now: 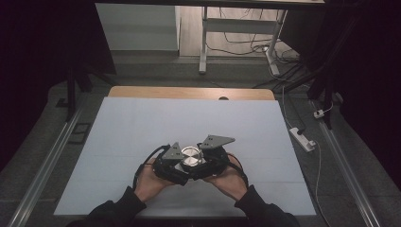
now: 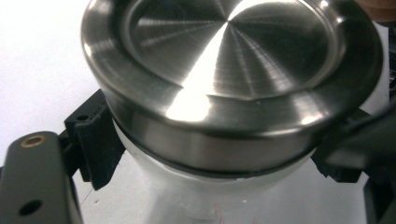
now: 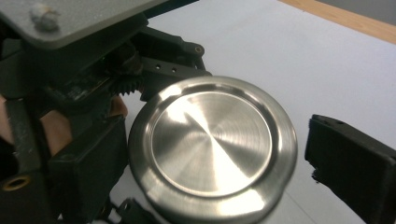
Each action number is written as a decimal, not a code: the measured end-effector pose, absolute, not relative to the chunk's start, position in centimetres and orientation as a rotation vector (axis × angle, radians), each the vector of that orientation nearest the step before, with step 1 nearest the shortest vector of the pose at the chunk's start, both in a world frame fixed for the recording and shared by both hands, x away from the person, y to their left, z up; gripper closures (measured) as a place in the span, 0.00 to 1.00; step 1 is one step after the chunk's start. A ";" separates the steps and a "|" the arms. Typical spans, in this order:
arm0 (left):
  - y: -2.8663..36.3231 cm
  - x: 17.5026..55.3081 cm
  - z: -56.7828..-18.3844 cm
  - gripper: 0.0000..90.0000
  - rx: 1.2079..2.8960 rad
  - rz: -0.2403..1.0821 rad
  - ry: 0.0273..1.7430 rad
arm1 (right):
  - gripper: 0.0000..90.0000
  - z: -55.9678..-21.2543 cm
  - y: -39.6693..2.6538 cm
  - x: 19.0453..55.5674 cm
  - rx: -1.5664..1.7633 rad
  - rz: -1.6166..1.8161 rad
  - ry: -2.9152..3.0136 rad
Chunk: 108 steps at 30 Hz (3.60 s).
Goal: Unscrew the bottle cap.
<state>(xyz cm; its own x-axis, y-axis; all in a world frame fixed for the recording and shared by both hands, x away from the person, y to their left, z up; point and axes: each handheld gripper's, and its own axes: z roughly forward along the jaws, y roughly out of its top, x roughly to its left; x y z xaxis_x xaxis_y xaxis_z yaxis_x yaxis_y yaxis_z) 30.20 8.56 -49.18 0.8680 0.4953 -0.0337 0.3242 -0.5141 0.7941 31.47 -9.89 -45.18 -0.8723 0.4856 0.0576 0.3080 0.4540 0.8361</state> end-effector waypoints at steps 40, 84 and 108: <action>9.2 30.1 -48.5 0.18 2.153 0.234 0.532 | 0.06 -43.8 -10.2 32.2 0.480 1.441 2.639; 9.2 30.0 -48.4 0.18 2.140 0.239 0.543 | 0.07 -44.0 -10.4 31.7 0.610 1.429 2.587; 8.5 29.3 -48.2 0.18 2.137 0.131 0.381 | 0.19 -44.4 -12.0 34.5 0.021 1.637 2.845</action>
<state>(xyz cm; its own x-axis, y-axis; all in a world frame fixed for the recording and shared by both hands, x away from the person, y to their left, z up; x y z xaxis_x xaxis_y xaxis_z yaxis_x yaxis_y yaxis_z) 29.30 8.52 -48.25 0.9461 0.3198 -0.0513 0.2204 -0.5200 0.8253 34.48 -12.04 -44.42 -0.9901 -0.0589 0.1276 0.0807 0.5050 0.8593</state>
